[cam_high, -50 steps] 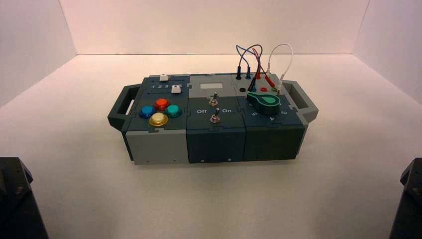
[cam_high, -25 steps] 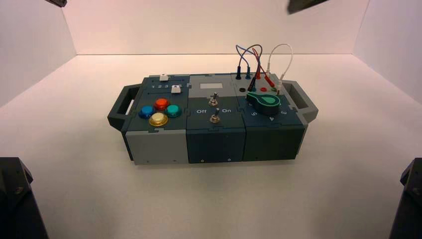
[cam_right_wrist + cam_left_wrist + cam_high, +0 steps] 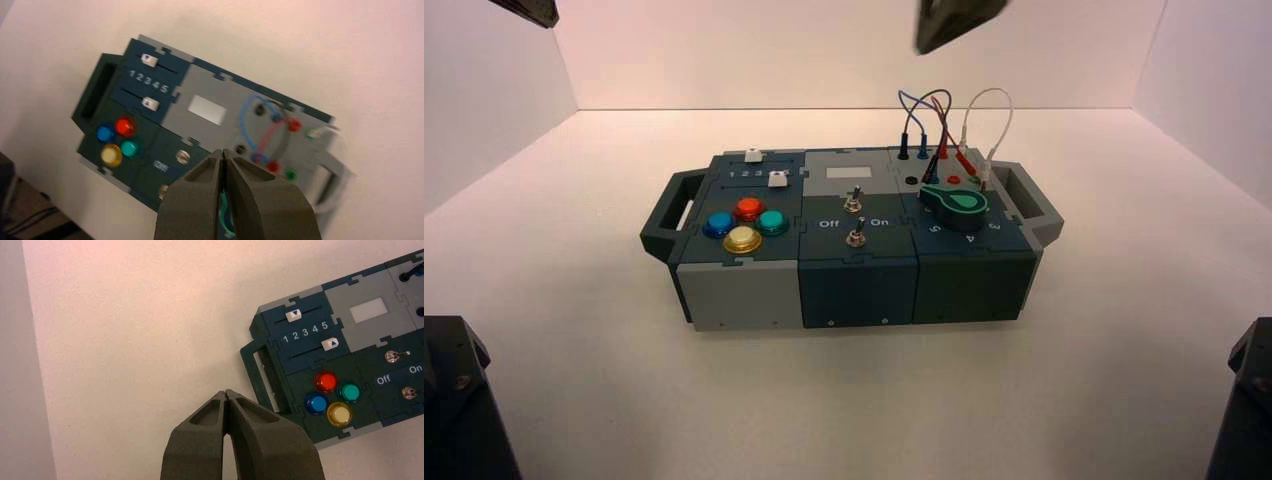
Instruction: Move the top slider to position 1.
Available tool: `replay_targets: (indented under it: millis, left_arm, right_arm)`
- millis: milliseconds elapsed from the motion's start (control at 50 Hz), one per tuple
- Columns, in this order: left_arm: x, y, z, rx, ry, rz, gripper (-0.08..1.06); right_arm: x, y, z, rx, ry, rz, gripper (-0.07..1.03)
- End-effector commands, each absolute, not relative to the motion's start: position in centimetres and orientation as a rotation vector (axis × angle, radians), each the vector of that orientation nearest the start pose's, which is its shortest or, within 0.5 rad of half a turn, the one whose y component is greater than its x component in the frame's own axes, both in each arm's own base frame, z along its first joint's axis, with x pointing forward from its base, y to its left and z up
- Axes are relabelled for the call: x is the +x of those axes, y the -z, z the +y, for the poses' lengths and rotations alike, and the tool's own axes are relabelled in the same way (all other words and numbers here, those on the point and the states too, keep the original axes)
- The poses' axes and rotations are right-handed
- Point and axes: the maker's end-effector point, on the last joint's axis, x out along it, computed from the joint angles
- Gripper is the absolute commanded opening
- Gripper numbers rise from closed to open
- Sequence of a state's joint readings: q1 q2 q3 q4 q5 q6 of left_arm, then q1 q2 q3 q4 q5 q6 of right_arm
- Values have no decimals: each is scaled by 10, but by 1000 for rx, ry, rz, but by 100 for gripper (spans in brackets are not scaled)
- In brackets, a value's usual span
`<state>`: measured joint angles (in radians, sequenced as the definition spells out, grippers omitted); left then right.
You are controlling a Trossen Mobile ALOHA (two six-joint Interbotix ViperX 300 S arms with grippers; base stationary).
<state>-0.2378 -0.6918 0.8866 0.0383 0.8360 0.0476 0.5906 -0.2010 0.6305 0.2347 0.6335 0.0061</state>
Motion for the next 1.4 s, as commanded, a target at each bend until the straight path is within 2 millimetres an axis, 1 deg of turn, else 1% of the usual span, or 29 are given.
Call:
replay_targets:
  millis: [20,80,200,480,660,840,960,1140,1400]
  left_arm:
    - [239,-197,-54,199,231,984,-3]
    - [239,-197,-54,198,230,985,-3]
    - [239,-197,-54,196,229,985,-3]
    - [238,-195,-54,190,226,992,-3]
    - [237,-193,-53,189,225,993,-3]
    - [238,-192,-53,188,224,993,-3]
    - [238,-190,-54,188,224,999,-3]
    - [238,-187,-54,189,224,1007,-3]
    - [236,-182,-53,191,224,1024,-3]
  right_arm:
    - [296,-163,240,-26,-568,1099,-2]
    - [301,-161,248,-9,-572,1107,-2]
    - [310,-151,261,31,-568,1149,-2]
    - [327,-132,284,88,-563,1214,-2]
    - [338,-123,299,121,-566,1239,-2]
    - [341,-116,320,127,-591,1260,-2]
    - [343,-108,333,118,-604,1280,-2]
    - [345,-100,344,114,-613,1293,-2]
    - [345,-88,350,113,-612,1317,-2]
